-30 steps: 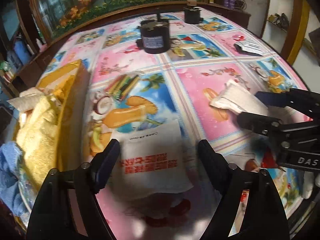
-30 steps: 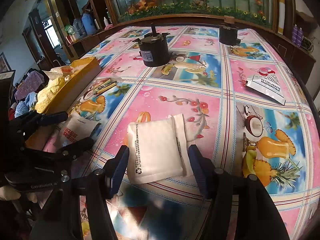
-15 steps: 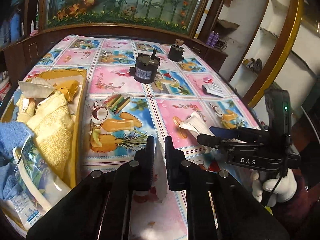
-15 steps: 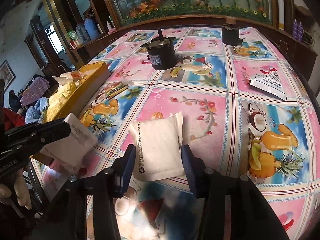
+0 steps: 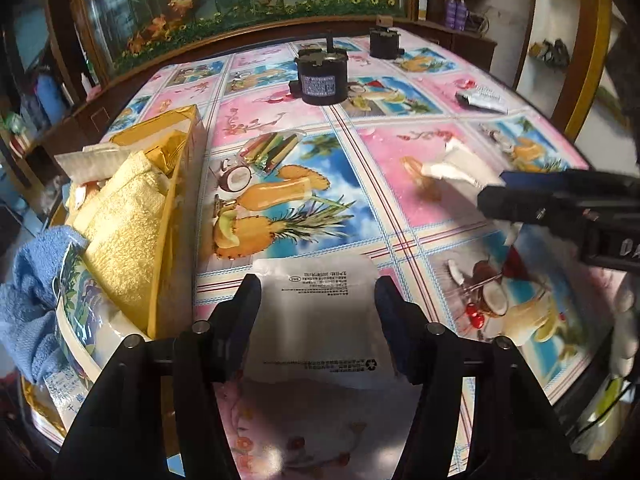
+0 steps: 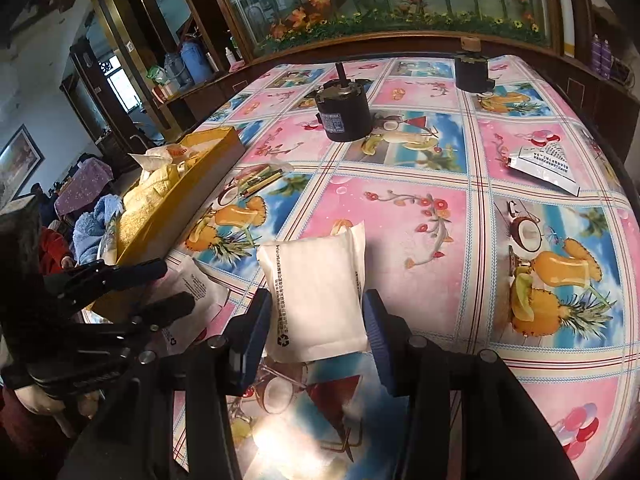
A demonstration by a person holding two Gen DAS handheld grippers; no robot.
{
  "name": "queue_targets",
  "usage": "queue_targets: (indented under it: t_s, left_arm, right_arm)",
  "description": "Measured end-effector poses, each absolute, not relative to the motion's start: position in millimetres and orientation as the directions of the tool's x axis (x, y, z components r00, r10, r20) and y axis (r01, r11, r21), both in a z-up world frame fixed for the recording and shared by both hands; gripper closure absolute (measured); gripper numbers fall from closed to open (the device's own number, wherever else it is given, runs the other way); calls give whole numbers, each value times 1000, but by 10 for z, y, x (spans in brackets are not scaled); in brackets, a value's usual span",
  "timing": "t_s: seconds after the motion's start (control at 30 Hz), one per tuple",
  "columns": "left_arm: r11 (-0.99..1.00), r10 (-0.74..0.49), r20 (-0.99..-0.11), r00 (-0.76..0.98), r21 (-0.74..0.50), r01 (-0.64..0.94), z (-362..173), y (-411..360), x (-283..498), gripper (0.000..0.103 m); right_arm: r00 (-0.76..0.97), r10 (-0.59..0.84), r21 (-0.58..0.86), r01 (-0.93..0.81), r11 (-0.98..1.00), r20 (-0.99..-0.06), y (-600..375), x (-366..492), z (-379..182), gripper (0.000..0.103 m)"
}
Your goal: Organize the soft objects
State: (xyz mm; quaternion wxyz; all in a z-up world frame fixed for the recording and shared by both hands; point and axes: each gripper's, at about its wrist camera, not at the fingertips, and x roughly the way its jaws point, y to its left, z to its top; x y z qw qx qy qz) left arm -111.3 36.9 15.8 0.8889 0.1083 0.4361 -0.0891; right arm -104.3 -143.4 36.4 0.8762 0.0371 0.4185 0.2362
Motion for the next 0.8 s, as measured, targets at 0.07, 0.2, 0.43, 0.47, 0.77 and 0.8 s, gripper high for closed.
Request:
queue_targets:
  t_s: [0.07,0.2,0.43,0.47,0.77,0.8]
  left_arm:
    - [949,-23,-773,635,183,256,89,287,-1138,39]
    - [933,-176,-797,578,52,355,78,333,-1145,55]
    - [884,-438,-749,497,-259,389,123,722,-1173,99]
    - [874,-468,-729,500,-297,385,165,803,-1192,99]
    - [821,-563,-559,609,-463,334,845,1481,-1375,99]
    - [821,-557,-549,623,-475,317,909,1597,-1364,99]
  right_arm:
    - [537,461,268,-399,877,-707,-1390,-1046,461,56]
    - [554,454,209,-448,869,-698,-1179,-1002,742,56]
    - [563,455,167,-488,857,-690,-852,-958,938,56]
    - [558,459,173,-489,855,-692,-840,-964,924,56]
    - [507,503,250,-487,837,-700,-768,-929,828,56]
    - [500,517,259,-496,829,-695,-722,-915,851,56]
